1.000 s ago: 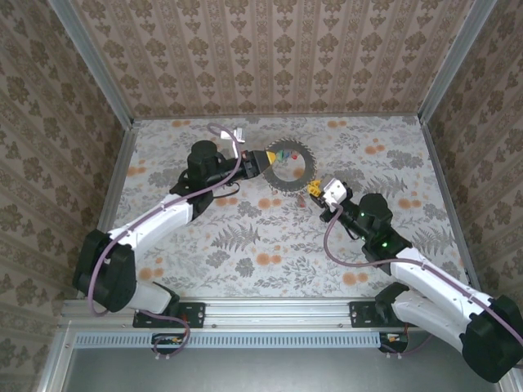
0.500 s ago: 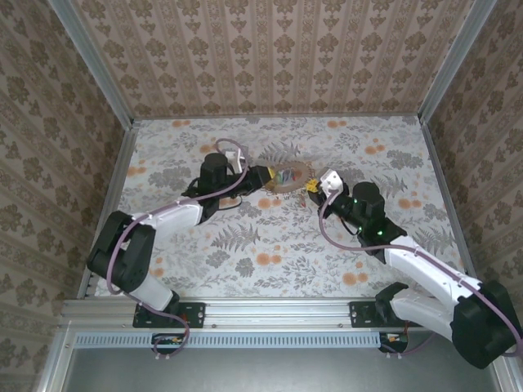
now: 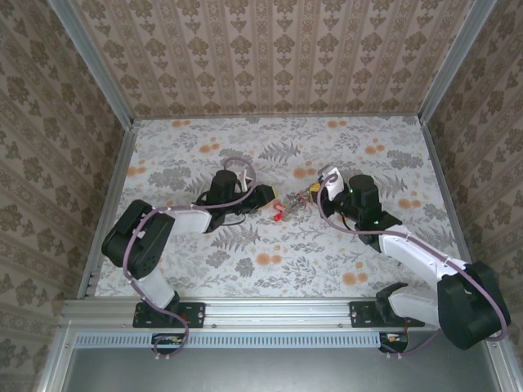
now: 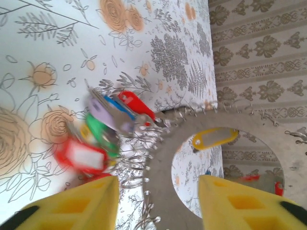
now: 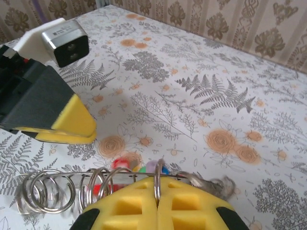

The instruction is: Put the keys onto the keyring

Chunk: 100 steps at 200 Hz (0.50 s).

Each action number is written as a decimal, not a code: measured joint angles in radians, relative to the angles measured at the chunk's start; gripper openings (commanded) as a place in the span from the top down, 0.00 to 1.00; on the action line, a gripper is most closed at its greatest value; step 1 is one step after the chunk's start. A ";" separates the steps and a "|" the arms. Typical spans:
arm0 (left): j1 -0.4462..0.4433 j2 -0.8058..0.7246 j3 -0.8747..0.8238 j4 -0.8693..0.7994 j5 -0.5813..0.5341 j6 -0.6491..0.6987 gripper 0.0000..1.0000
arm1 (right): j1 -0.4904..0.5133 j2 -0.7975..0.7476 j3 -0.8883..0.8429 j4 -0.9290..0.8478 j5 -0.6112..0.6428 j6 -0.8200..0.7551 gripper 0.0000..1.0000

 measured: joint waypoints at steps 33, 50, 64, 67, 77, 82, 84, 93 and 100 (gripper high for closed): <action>0.000 -0.034 -0.039 -0.009 -0.042 0.013 0.46 | -0.023 0.006 0.015 -0.054 -0.028 -0.042 1.00; 0.000 -0.087 -0.046 -0.034 -0.076 0.038 0.46 | 0.027 0.008 0.059 -0.141 0.008 -0.159 1.00; 0.000 -0.140 -0.046 -0.056 -0.107 0.069 0.46 | 0.107 0.014 0.093 -0.194 0.075 -0.278 1.00; 0.000 -0.154 -0.046 -0.063 -0.116 0.080 0.46 | 0.125 0.018 0.097 -0.200 0.091 -0.306 1.00; 0.000 -0.191 -0.045 -0.085 -0.143 0.104 0.46 | 0.190 0.030 0.108 -0.216 0.158 -0.388 1.00; 0.000 -0.209 -0.044 -0.098 -0.159 0.117 0.46 | 0.218 0.040 0.108 -0.218 0.195 -0.428 1.00; 0.000 -0.213 -0.044 -0.101 -0.164 0.120 0.46 | 0.231 0.044 0.108 -0.219 0.211 -0.442 1.00; 0.000 -0.247 -0.044 -0.129 -0.196 0.146 0.46 | 0.280 0.063 0.108 -0.217 0.277 -0.500 1.00; 0.000 -0.267 -0.044 -0.145 -0.216 0.162 0.46 | 0.316 0.075 0.105 -0.202 0.323 -0.540 1.00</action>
